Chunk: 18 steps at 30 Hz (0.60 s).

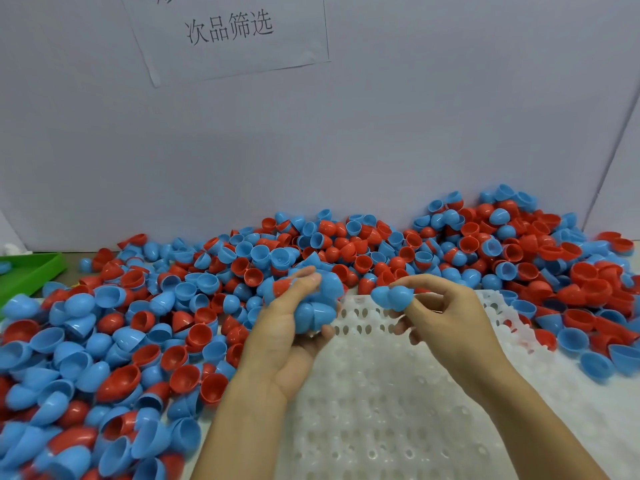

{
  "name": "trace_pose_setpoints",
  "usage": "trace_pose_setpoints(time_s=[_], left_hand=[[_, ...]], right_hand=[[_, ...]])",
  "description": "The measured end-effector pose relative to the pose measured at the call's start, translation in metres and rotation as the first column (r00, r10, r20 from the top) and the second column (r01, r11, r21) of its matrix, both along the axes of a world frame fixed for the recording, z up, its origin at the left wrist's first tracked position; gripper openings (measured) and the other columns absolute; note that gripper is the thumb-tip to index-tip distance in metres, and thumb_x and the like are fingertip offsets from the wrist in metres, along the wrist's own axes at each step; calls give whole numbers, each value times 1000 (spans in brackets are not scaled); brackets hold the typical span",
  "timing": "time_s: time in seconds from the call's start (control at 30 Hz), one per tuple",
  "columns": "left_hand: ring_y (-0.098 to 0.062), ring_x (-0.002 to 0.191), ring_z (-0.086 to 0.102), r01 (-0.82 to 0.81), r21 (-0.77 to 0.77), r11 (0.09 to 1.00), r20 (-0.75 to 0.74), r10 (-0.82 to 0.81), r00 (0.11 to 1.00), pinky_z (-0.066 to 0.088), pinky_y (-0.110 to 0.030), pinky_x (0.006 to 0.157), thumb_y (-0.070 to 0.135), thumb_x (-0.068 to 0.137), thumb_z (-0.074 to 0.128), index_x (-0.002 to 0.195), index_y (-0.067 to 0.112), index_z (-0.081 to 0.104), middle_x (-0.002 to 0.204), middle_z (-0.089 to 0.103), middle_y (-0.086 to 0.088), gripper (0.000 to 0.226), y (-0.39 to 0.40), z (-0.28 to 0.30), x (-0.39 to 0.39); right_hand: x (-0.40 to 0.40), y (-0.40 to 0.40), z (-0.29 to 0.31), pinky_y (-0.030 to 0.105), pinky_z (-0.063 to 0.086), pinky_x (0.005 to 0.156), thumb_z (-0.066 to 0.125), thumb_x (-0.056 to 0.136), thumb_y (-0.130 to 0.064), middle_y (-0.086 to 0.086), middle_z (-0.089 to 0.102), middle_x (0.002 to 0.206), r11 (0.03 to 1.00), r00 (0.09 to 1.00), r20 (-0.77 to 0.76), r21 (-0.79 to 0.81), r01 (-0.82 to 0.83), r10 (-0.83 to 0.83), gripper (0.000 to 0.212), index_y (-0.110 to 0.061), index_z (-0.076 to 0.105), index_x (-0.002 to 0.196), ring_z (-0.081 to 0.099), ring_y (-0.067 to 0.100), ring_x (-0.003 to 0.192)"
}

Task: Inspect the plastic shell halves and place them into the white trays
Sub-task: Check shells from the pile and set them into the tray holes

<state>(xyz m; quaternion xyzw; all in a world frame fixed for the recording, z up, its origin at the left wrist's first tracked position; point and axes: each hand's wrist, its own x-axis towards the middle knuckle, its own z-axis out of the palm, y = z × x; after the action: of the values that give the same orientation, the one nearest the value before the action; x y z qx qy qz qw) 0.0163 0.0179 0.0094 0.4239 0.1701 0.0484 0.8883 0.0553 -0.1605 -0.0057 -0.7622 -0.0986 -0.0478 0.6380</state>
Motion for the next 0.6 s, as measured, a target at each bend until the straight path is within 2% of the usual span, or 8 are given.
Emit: trace_pose_setpoints(time_s=[0.1, 0.17, 0.23, 0.33, 0.47, 0.6], left_hand=[[-21, 69, 67, -102, -31, 994, 16, 102, 995, 47, -22, 39, 20, 66, 79, 101, 15, 75, 93, 72, -13, 36, 15, 3, -3], [-19, 66, 66, -138, -29, 990, 25, 139, 990, 47, -22, 39, 21, 71, 79, 104, 14, 73, 93, 70, -13, 34, 20, 5, -4], [-17, 59, 67, -156, -34, 987, 22, 157, 987, 47, -21, 39, 20, 77, 78, 107, 13, 72, 88, 70, -12, 30, 22, 6, -5], [-16, 60, 66, -163, -10, 987, 16, 163, 987, 47, -22, 40, 20, 84, 76, 112, 11, 72, 89, 71, -13, 30, 22, 5, -4], [-16, 62, 65, -190, 50, 980, 4, 190, 982, 48, -23, 41, 21, 84, 77, 108, 14, 73, 95, 71, -12, 25, 22, 1, -3], [-15, 60, 65, -193, 71, 979, -4, 193, 981, 49, -24, 42, 20, 83, 78, 96, 16, 72, 90, 71, -10, 15, 23, -1, -2]], right_hand=[[2, 1, -3, 21, 54, 59, 68, 90, -25, -16, 72, 74, 994, 999, -16, -108, 34, -36, 22, -37, 74, 73, 66, 1, 71], [4, 2, -5, 23, 52, 64, 65, 93, -25, -23, 70, 74, 984, 999, -35, -173, 32, -38, 21, -35, 71, 76, 65, -4, 74], [4, 2, -5, 22, 50, 62, 62, 95, -25, -18, 72, 68, 976, 997, -76, -216, -5, -12, 13, -34, 67, 86, 67, -3, 65], [2, 3, -6, 16, 45, 46, 61, 96, -24, -5, 72, 61, 963, 989, -147, -263, -50, 11, 11, -32, 56, 99, 65, 4, 50], [-2, 8, -12, 10, 40, 38, 58, 95, -14, 4, 67, 54, 901, 995, -97, -430, -52, 11, 16, -29, 54, 89, 64, 10, 44], [-5, 12, -14, 20, 51, 41, 59, 96, -22, 4, 69, 65, 835, 999, -31, -549, -43, 31, 16, -34, 57, 85, 69, 16, 53]])
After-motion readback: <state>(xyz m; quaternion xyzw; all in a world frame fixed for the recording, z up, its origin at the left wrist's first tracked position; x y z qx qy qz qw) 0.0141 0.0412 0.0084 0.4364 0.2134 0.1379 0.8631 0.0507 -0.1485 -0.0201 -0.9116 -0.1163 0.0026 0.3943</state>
